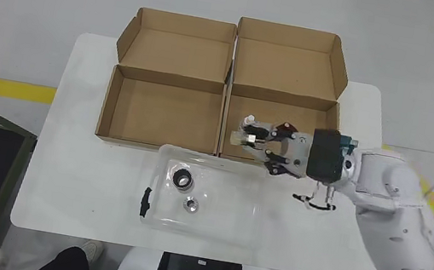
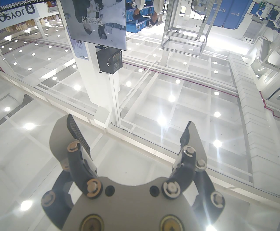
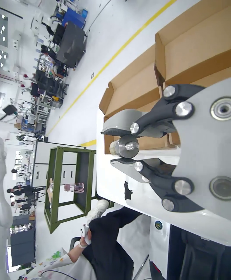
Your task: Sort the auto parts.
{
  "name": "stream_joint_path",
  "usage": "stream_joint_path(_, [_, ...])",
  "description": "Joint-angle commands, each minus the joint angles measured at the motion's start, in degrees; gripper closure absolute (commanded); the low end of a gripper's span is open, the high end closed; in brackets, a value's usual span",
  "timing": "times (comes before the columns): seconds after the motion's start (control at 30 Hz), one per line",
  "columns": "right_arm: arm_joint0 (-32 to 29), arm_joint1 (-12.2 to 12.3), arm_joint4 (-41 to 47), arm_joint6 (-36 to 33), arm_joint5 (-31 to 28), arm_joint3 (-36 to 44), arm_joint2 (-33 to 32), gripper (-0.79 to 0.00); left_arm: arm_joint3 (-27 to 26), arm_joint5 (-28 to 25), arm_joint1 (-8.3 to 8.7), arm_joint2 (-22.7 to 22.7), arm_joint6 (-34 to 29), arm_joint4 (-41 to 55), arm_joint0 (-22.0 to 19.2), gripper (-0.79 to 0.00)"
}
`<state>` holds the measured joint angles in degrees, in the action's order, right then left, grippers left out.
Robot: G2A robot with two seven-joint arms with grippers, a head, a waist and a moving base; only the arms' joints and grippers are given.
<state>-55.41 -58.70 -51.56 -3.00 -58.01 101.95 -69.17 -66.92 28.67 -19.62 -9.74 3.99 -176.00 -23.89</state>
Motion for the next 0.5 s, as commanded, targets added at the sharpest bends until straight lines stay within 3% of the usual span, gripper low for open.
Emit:
stream_joint_path(0.0, [0.1,0.2,0.5,1.5,0.0,-0.1,-1.4,0.000,0.0,0.0,0.00,0.0,0.0,0.0,0.0,-0.785])
stream_joint_path(0.47, [1.6,1.0,1.3,10.0,0.0,2.5,-9.0,0.000,0.0,0.0,0.00,0.0,0.0,0.0,0.0,-0.785])
